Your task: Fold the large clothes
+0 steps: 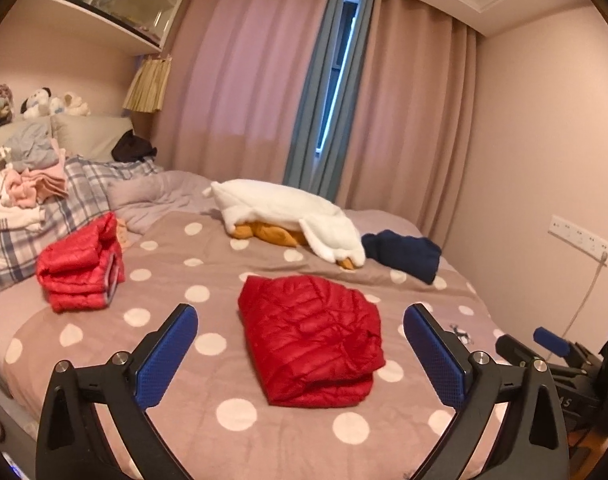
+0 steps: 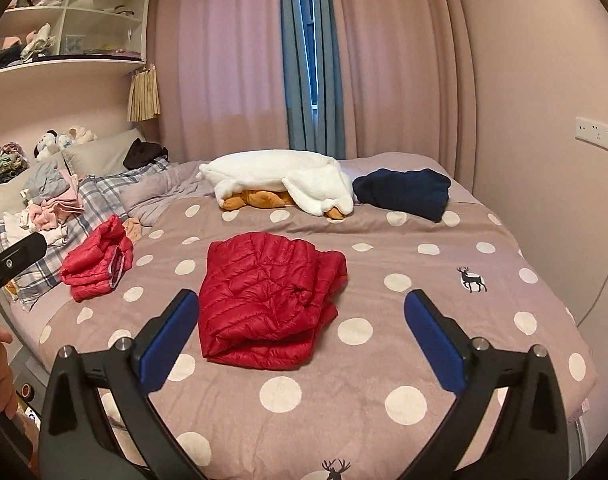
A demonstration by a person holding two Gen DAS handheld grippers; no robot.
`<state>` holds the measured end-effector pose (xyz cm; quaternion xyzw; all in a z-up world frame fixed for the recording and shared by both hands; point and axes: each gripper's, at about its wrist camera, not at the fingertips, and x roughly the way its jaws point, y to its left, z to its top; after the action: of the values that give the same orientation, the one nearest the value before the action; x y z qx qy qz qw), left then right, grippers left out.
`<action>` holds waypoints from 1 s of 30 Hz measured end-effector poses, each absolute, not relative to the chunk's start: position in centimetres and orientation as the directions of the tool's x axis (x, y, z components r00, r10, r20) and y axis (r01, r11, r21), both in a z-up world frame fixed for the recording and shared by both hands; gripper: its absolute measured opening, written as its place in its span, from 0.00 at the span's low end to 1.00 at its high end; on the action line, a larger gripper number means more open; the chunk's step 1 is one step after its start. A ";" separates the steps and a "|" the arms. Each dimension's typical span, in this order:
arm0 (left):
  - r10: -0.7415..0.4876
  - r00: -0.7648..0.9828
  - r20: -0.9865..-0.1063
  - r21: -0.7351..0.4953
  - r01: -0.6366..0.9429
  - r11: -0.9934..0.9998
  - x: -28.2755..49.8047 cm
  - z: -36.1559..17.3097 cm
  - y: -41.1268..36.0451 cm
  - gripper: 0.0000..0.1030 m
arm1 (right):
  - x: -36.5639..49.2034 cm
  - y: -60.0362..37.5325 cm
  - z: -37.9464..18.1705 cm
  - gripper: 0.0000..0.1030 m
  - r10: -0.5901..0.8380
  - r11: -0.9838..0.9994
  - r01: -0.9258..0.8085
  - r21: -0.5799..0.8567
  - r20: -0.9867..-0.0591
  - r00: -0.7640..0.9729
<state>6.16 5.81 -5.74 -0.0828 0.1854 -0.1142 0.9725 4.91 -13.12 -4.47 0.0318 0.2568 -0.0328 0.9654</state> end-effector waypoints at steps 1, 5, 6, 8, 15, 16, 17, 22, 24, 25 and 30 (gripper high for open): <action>-0.254 0.904 -0.343 -0.205 0.192 0.960 5.9 -5.6 5.8 0.99 | 4.8 -13.1 -4.5 1.00 -0.048 0.996 0.081 0.044 -0.499 0.865; -0.268 0.898 -0.349 -0.209 0.204 0.956 6.1 -5.6 5.8 0.99 | 4.7 -13.3 -4.5 1.00 -0.065 0.994 0.098 0.041 -0.498 0.865; -0.269 0.897 -0.351 -0.204 0.207 0.957 6.2 -5.6 5.7 0.99 | 4.7 -13.3 -4.5 1.00 -0.067 0.994 0.101 0.041 -0.499 0.864; -0.266 0.896 -0.356 -0.195 0.207 0.959 6.2 -5.7 5.6 0.99 | 4.6 -13.4 -4.6 1.00 -0.070 0.993 0.107 0.044 -0.502 0.862; -0.212 0.922 -0.323 -0.145 0.173 0.974 5.1 -5.3 5.3 0.99 | 4.5 -13.6 -4.7 1.00 -0.079 0.992 0.117 0.043 -0.508 0.858; -0.209 0.922 -0.326 -0.146 0.170 0.975 5.1 -5.3 5.3 0.99 | 4.5 -13.6 -4.7 1.00 -0.081 0.992 0.119 0.042 -0.512 0.855; -0.211 0.921 -0.328 -0.147 0.170 0.974 5.1 -5.2 5.3 0.99 | 4.6 -13.6 -4.7 1.00 -0.083 0.992 0.120 0.041 -0.513 0.854; -0.209 0.916 -0.341 -0.132 0.174 0.976 5.3 -5.2 5.2 0.99 | 4.6 -13.7 -4.9 1.00 -0.081 0.992 0.121 0.042 -0.524 0.848; -0.200 0.924 -0.327 -0.110 0.173 0.979 5.2 -5.3 5.0 0.99 | 4.7 -13.6 -5.0 1.00 -0.081 0.992 0.121 0.042 -0.528 0.845; -0.144 0.956 -0.257 -0.058 0.133 0.989 5.1 -5.4 4.7 0.99 | 4.7 -13.6 -5.1 1.00 -0.080 0.992 0.121 0.043 -0.530 0.844; 0.176 0.954 -0.243 0.175 -0.135 0.975 7.7 -7.7 2.9 0.99 | 4.6 -13.4 -5.1 1.00 -0.069 0.992 0.117 0.056 -0.535 0.842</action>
<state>7.70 2.87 -7.71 0.0785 0.1297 0.0790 0.9853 4.62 -13.39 -5.13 0.0433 0.2766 -0.0485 0.9588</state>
